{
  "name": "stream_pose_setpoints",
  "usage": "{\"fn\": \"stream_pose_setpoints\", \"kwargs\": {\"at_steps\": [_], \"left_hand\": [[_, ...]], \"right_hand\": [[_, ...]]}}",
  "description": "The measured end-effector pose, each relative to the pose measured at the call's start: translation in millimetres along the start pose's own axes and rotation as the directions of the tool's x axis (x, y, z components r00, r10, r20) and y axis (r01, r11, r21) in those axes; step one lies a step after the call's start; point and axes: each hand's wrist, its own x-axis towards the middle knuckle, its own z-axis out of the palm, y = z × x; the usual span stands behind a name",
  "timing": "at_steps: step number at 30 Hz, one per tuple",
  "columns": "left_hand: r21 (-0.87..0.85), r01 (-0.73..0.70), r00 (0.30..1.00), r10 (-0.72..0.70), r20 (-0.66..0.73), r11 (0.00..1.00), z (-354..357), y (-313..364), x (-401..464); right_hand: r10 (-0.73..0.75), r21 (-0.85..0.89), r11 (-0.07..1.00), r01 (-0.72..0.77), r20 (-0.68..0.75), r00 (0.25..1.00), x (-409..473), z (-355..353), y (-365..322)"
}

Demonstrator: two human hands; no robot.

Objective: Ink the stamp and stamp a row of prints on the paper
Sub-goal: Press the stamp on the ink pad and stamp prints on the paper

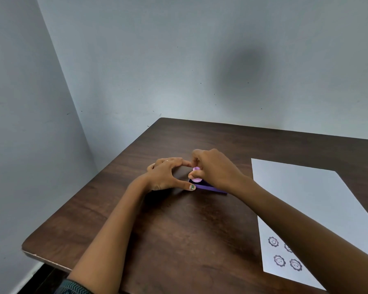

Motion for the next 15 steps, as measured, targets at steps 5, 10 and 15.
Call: {"fn": "stream_pose_setpoints", "kwargs": {"at_steps": [5,10,15], "left_hand": [[-0.019,-0.018,1.0,0.018,-0.003,1.0,0,0,-2],[-0.025,-0.019,1.0,0.018,-0.015,1.0,1,-2,-1],[-0.008,-0.013,1.0,0.013,-0.01,1.0,1,-3,0]], "right_hand": [[-0.034,0.06,0.997,0.042,-0.12,0.992,-13,8,6],[-0.067,0.112,0.99,0.088,-0.183,0.981,-30,15,10],[-0.043,0.103,0.993,0.064,-0.199,0.979,-36,20,14]]}}
